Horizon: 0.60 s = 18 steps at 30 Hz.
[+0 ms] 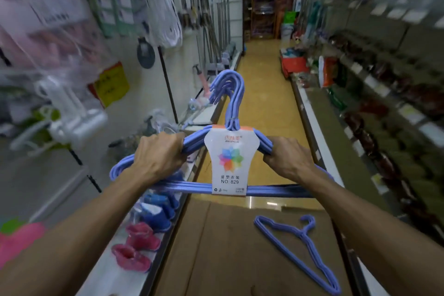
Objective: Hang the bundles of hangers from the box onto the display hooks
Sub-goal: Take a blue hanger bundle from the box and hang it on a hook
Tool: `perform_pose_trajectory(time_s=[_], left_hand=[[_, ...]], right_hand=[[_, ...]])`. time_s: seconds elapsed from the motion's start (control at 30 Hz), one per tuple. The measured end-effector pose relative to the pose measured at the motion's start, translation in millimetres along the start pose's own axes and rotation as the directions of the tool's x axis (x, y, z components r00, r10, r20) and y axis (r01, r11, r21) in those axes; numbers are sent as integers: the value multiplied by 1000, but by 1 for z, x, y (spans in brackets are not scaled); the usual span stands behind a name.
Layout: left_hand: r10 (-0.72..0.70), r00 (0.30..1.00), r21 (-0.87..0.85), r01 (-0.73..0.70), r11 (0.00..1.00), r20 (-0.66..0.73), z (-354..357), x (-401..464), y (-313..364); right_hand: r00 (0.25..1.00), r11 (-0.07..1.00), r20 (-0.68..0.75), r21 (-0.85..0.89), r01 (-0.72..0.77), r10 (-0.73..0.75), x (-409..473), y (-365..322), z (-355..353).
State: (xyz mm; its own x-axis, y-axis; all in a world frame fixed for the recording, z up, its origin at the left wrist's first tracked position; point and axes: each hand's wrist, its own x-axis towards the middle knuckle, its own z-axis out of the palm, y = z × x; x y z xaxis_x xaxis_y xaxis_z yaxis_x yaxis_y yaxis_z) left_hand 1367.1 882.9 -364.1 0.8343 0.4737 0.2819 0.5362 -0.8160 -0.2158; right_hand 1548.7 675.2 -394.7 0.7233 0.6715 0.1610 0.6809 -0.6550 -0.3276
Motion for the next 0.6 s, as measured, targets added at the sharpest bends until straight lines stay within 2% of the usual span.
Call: perform_pose_trajectory(time_s=[0.3, 0.47, 0.6], left_hand=[[-30, 992, 21, 33, 999, -125, -238, -6, -47], [-63, 976, 36, 72, 997, -208, -348, -31, -75], [-77, 960, 53, 95, 994, -268, -410, -53, -96]], right_hand=[[991, 998, -125, -56, 35, -42, -26, -92, -227], [975, 997, -212, -55, 57, -67, -53, -142, -320], [961, 994, -258, -49, 94, -104, -73, -176, -375]])
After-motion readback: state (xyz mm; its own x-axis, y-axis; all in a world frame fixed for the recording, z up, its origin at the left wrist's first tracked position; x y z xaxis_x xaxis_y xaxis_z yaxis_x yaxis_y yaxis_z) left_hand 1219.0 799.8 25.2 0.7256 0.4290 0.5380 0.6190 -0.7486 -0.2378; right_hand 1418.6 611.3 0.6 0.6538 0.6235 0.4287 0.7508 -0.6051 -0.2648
